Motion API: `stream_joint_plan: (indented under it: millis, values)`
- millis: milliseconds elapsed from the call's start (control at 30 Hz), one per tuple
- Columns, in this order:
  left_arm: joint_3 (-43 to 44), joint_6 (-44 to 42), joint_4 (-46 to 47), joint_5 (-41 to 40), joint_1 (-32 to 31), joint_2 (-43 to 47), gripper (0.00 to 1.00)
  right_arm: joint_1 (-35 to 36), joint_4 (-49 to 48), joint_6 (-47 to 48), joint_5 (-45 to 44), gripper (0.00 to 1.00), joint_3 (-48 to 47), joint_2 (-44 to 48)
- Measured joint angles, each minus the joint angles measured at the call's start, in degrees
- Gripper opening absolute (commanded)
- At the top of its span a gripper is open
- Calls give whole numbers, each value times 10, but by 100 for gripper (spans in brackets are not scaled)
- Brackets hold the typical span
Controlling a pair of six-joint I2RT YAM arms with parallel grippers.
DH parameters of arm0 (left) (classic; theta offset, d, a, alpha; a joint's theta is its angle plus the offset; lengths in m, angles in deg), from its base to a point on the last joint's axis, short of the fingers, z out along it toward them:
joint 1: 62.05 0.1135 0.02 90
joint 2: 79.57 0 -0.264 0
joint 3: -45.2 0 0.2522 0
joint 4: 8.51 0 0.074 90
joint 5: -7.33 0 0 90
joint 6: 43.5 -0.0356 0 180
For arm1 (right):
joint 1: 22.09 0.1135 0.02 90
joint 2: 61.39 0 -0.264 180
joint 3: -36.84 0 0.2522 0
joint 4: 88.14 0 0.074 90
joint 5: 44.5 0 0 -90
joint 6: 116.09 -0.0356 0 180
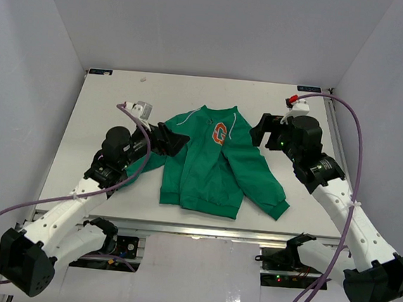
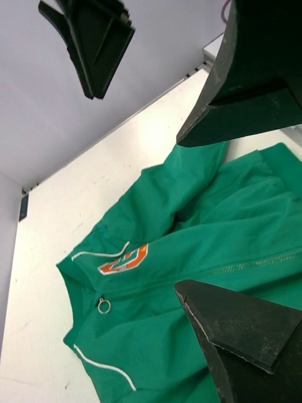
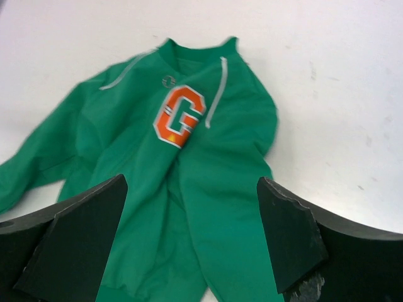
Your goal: Zip up the jacket
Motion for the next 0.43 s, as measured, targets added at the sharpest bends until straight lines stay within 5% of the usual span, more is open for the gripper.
stream_joint_plan:
  millis: [433]
  values:
    - [-95,-3,-26,-37,-59,129,98,0,114,2,-66,90,70,117]
